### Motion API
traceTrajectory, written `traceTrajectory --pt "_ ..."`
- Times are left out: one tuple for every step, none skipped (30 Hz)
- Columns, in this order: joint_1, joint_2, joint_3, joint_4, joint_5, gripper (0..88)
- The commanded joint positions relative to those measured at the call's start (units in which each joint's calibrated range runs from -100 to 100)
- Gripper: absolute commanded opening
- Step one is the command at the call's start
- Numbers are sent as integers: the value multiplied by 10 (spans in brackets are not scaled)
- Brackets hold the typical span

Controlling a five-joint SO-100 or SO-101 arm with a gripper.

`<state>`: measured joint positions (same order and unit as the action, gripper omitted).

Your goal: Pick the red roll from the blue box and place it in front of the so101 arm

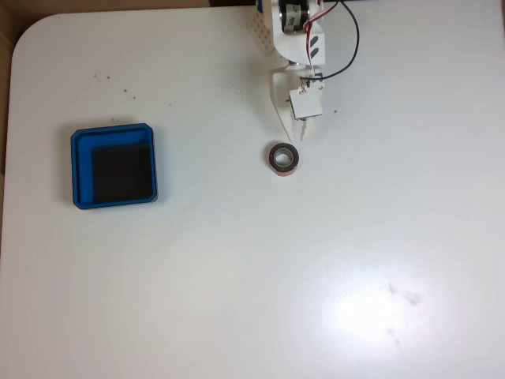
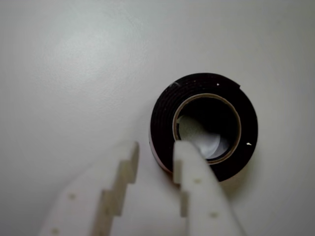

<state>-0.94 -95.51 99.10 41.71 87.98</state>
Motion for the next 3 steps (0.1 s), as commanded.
traceTrajectory --pt "2 -32 8 -10 2 11" --pt "2 -32 8 -10 2 11" --pt "2 -32 8 -10 2 11"
